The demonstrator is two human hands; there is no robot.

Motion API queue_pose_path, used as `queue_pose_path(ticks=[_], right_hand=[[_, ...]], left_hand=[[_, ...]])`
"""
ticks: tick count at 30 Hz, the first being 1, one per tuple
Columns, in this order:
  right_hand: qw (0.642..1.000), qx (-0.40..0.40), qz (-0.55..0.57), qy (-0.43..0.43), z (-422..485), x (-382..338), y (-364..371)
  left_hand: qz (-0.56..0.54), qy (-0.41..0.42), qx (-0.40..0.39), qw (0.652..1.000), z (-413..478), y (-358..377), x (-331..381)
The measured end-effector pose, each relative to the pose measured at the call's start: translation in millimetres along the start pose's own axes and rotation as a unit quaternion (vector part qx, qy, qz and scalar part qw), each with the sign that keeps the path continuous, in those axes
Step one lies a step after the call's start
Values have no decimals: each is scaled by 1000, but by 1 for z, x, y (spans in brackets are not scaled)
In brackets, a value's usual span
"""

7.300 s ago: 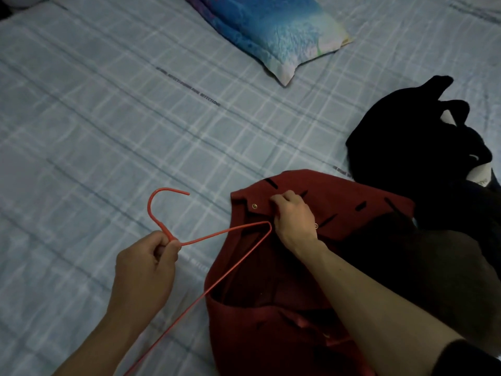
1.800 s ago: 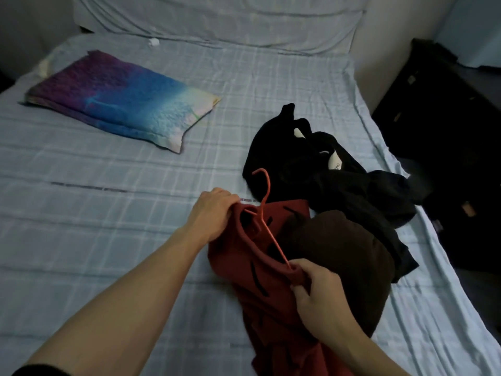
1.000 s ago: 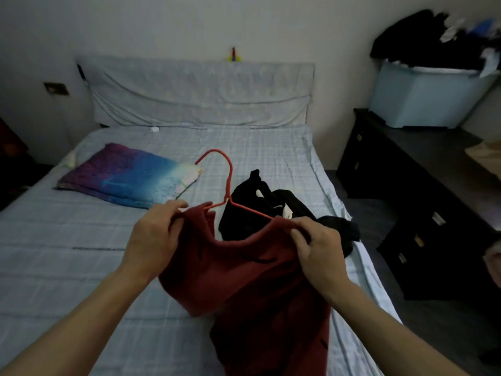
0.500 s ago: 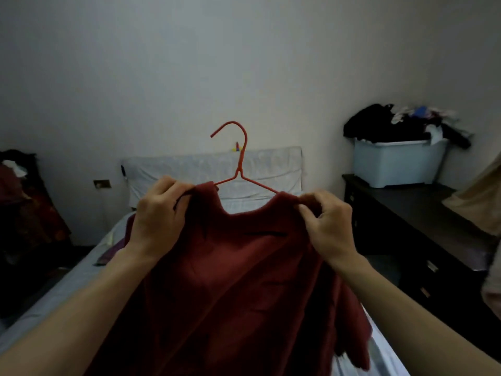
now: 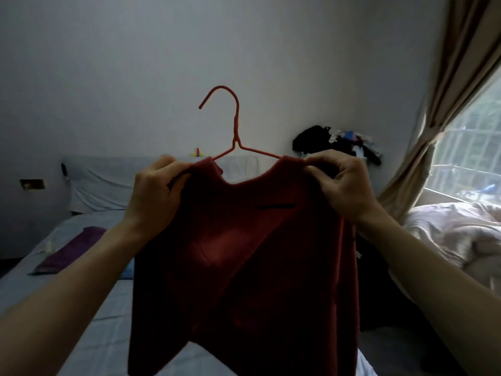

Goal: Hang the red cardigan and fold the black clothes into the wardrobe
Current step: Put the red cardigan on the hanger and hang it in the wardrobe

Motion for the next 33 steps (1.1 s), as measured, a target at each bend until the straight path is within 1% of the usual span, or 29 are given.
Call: queue_pose_path(ticks=[6,10,12,15,20,22,25,29,33], right_hand=[[997,-30,-65,14,-18,-13,-21],[997,-57,-47,19,-23,-15,-31],[996,-79,-39,26,-23,-14,-35],[992,-106,-56,26,-24,-13,-41],[994,-100,6,37,-32,-10,-48],[995,-92,17,32,-34,-10,-49],[996,-86,6,17,-33,-9,-50],[994,-110,5,23,-33,-5,-48],[990,-135,20,23,-33,-6,-45]], left_hand=[[-99,-9,-77,992,10,4,18],[-143,-41,-127,981,16,9,21],[-168,-60,-137,974,19,11,24],[-192,-78,-139,968,25,16,32],[-241,-104,-157,952,29,29,48],[-253,-111,-170,946,28,37,55],[-264,-111,-184,940,29,46,69],[-250,-86,-193,945,30,55,91],[-243,-81,-203,945,31,65,110]])
Point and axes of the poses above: each hand's wrist, its own z-axis towards the middle knuckle, its own y-axis out of the palm, x = y × z, the point moved 9 cm from there along z, towards the middle knuckle, and after that the axes turned 5 degrees about -x, right-handed, at the moved point
